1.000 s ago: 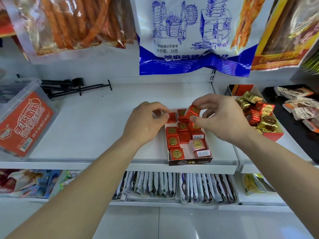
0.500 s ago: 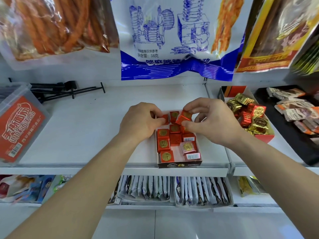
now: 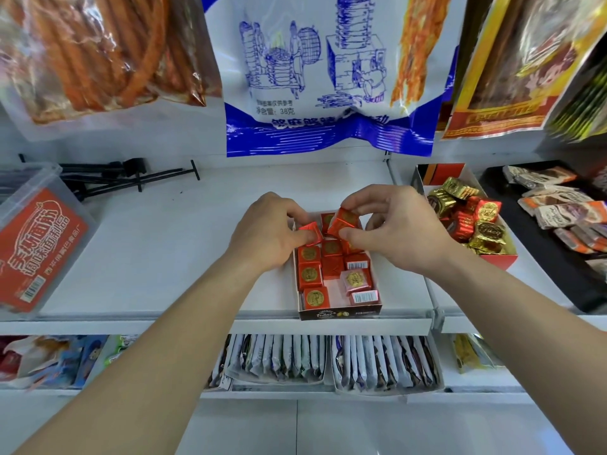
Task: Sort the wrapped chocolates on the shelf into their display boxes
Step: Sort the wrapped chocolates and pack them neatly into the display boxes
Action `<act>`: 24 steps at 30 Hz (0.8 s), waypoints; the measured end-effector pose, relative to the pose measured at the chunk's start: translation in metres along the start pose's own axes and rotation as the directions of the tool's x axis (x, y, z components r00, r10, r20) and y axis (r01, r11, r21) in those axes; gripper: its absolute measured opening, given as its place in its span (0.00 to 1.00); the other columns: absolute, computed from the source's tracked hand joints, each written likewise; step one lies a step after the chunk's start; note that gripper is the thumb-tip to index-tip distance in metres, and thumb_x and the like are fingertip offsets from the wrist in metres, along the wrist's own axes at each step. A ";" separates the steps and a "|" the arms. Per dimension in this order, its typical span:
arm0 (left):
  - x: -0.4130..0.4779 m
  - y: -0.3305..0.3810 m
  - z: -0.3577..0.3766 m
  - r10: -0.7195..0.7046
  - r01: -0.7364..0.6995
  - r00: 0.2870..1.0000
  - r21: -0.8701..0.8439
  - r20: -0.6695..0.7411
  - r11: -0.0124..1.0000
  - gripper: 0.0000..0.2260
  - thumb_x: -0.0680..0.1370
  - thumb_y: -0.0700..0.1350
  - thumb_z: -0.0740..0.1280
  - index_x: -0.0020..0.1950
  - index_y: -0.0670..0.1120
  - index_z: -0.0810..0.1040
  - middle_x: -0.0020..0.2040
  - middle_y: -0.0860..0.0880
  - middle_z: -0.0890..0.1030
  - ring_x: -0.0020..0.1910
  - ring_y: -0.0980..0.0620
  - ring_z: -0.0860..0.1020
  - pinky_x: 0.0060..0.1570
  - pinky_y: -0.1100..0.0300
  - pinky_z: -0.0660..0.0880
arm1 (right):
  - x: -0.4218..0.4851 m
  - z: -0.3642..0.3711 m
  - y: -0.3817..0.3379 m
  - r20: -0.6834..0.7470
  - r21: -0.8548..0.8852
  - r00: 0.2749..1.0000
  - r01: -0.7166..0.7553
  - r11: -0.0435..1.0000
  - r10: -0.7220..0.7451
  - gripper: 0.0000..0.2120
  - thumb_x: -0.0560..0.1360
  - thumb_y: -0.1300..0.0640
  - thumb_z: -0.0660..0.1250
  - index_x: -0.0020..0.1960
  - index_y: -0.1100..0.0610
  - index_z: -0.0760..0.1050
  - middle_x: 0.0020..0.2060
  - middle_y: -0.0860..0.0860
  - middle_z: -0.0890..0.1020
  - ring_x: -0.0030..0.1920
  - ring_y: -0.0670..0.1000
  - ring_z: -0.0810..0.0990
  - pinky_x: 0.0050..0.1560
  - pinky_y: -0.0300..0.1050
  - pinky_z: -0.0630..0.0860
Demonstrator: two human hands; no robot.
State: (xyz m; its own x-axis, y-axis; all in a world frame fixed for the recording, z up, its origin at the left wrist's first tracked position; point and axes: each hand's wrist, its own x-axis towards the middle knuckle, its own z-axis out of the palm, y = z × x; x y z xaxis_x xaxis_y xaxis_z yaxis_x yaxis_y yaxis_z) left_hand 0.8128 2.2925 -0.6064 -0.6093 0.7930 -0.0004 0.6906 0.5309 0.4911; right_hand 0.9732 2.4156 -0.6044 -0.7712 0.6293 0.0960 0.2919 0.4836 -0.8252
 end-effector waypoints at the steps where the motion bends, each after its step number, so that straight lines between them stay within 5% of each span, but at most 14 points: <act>1: 0.001 -0.001 -0.001 -0.001 0.000 1.000 -0.026 -0.007 1.000 0.10 0.72 0.55 0.75 0.51 0.55 0.81 0.53 0.54 0.72 0.55 0.54 0.73 0.49 0.59 0.70 | 0.001 0.002 -0.002 0.002 0.006 1.000 0.004 1.000 -0.004 0.15 0.68 0.51 0.78 0.53 0.46 0.79 0.45 0.40 0.83 0.32 0.40 0.80 0.31 0.33 0.76; 9: -0.004 -0.004 -0.011 0.002 -0.023 0.997 -0.257 -0.083 0.966 0.05 0.76 0.48 0.73 0.49 0.54 0.78 0.55 0.55 0.78 0.52 0.57 0.76 0.43 0.70 0.69 | 0.010 0.013 -0.011 -0.016 0.015 0.999 0.037 0.999 -0.036 0.13 0.69 0.52 0.78 0.51 0.46 0.79 0.46 0.41 0.83 0.36 0.32 0.78 0.34 0.28 0.72; 13: -0.008 -0.022 -0.021 -0.106 0.048 0.990 -0.479 -0.095 0.876 0.06 0.78 0.44 0.70 0.53 0.49 0.77 0.51 0.51 0.82 0.46 0.53 0.83 0.48 0.56 0.82 | 0.017 0.021 -0.016 0.022 -0.005 0.998 0.052 0.999 -0.052 0.12 0.69 0.51 0.78 0.50 0.46 0.79 0.45 0.40 0.83 0.39 0.32 0.79 0.37 0.30 0.75; 18: -0.017 -0.037 -0.011 -0.109 0.098 0.994 -0.526 0.010 0.845 0.06 0.77 0.41 0.72 0.52 0.45 0.77 0.44 0.47 0.85 0.38 0.51 0.85 0.43 0.56 0.82 | 0.026 0.028 -0.019 0.126 -0.149 0.988 0.110 0.983 -0.092 0.10 0.68 0.51 0.78 0.46 0.46 0.79 0.43 0.40 0.83 0.47 0.38 0.80 0.43 0.32 0.74; 24: -0.020 -0.043 -0.012 -0.114 0.107 0.993 -0.593 0.027 0.798 0.08 0.76 0.41 0.73 0.53 0.43 0.78 0.42 0.46 0.85 0.37 0.50 0.85 0.41 0.56 0.81 | 0.032 0.030 -0.019 0.219 -0.286 0.973 0.133 0.949 -0.071 0.08 0.68 0.49 0.76 0.46 0.43 0.80 0.44 0.38 0.83 0.48 0.40 0.81 0.52 0.48 0.80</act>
State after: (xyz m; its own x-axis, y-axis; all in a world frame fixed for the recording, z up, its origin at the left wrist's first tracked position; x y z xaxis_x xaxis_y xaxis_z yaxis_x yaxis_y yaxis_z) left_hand 0.7909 2.2506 -0.6173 -0.6731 0.7352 -0.0798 0.2544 0.3315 0.9085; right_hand 0.9261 2.4085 -0.6022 -0.8949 0.4453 0.0301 0.3359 0.7165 -0.6113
